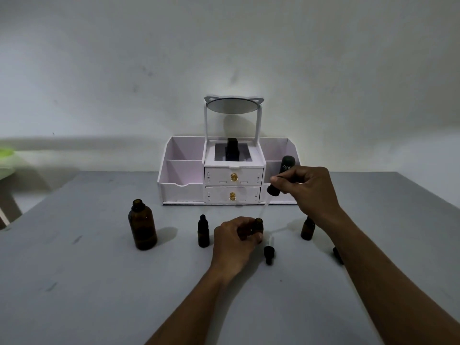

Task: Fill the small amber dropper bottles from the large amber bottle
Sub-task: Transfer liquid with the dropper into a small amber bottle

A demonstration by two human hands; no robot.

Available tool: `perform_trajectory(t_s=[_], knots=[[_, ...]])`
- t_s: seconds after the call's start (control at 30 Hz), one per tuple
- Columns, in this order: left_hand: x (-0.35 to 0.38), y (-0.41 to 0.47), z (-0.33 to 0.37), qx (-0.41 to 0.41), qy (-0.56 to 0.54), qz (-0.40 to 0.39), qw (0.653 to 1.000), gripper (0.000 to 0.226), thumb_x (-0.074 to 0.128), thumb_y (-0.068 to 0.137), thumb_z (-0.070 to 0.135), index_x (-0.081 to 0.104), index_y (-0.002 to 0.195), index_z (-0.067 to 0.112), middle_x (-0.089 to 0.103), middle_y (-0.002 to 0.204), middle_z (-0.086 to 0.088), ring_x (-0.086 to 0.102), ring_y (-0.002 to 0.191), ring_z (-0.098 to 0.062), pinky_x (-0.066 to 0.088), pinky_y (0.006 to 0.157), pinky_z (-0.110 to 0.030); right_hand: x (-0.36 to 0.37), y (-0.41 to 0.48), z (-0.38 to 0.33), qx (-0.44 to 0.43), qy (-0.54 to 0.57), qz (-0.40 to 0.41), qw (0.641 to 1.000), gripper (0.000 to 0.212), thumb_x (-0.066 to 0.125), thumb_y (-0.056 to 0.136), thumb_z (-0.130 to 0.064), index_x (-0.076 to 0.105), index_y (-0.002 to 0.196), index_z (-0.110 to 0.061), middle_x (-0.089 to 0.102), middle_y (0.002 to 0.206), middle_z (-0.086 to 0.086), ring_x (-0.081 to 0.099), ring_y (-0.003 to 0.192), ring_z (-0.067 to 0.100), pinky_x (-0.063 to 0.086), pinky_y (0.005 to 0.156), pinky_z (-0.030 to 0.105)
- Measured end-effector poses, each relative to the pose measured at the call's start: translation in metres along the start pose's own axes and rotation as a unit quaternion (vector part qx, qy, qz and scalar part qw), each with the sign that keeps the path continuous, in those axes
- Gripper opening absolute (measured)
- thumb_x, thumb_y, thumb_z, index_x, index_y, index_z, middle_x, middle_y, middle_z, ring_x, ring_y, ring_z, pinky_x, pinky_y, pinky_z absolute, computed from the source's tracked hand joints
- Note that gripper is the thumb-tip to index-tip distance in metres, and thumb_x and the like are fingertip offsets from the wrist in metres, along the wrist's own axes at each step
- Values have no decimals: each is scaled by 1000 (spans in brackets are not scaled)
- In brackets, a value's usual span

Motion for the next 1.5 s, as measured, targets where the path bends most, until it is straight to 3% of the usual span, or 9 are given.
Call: perform_trajectory(t_s=[0.23, 0.37, 0.5, 0.63, 0.73, 0.93, 1.1, 1.27, 1.5], knots=[[-1, -1, 1, 16, 20, 0, 1000, 33, 77, 79, 18, 70, 112, 22, 66, 97, 19, 58, 79, 15, 41, 71, 4, 0, 0, 1, -10, -8, 2, 1000, 14, 80, 82, -20, 80, 91, -10, 75, 79, 1, 69, 70, 7, 50, 73, 17], [-1, -1, 0, 15, 31, -1, 999, 34, 77, 79, 22, 70, 112, 22, 72, 105, 11, 65, 91, 2, 50, 87, -9, -3, 1, -1, -12, 5, 3, 1000, 11, 81, 80, -24, 80, 86, -16, 75, 75, -6, 68, 64, 0, 53, 71, 18], [-5, -5, 5, -1, 10, 5, 1000, 42, 79, 77, 24, 67, 117, 20, 70, 110, 8, 63, 90, 2, 45, 78, -1, -9, 2, -18, -34, 39, 13, 999, 5, 80, 81, -20, 79, 85, -17, 78, 77, 0, 75, 71, 15, 60, 75, 33], [-30, -17, 22, -10, -27, 10, 1000, 46, 78, 78, 28, 64, 121, 23, 66, 113, 11, 61, 93, 2, 49, 80, -5, -12, 5, -49, -63, 118, 37, 990, 15, 77, 83, -11, 75, 82, -25, 77, 70, -11, 75, 72, 28, 61, 64, 35], [-70, -31, 36, 32, -25, 57, 998, 40, 78, 77, 32, 67, 115, 26, 69, 105, 15, 64, 91, 4, 52, 81, -10, 1, 8, -69, -66, 178, 33, 981, 7, 76, 84, -12, 77, 88, -18, 79, 79, -3, 75, 78, 31, 61, 72, 43], [-172, -51, 28, 111, 0, 232, 967, 22, 75, 81, 22, 72, 103, 20, 71, 92, 13, 67, 85, 2, 52, 73, -10, 57, 12, -103, -66, 277, -19, 959, 9, 74, 85, -8, 75, 90, -15, 79, 79, -2, 77, 77, 19, 60, 74, 24], [-220, -45, -17, 60, 41, 306, 949, 23, 76, 80, 23, 71, 102, 20, 70, 94, 11, 66, 85, 0, 52, 72, -9, 109, 12, -119, -58, 293, -60, 952, 9, 76, 84, -7, 76, 90, -14, 79, 82, 6, 78, 79, 24, 63, 80, 34], [-218, -34, -49, -10, 21, 269, 963, 43, 81, 71, 39, 70, 109, 23, 70, 98, 12, 66, 84, 3, 51, 69, -8, 140, 15, -122, -66, 271, -82, 957, 12, 77, 84, -9, 77, 86, -21, 79, 82, 8, 77, 83, 29, 61, 85, 47], [-209, -29, -66, -41, -18, 250, 967, 50, 86, 62, 39, 71, 108, 22, 72, 97, 11, 68, 85, -2, 57, 78, -20, 161, 17, -122, -56, 258, -102, 959, 7, 78, 83, -11, 77, 85, -18, 79, 80, 6, 77, 81, 26, 60, 87, 50]])
Point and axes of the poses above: each hand's wrist, its own y-axis towards the middle knuckle, its own x-axis out of the palm, z = x × y, the point moved 2 cm from there along y, towards the middle knuckle
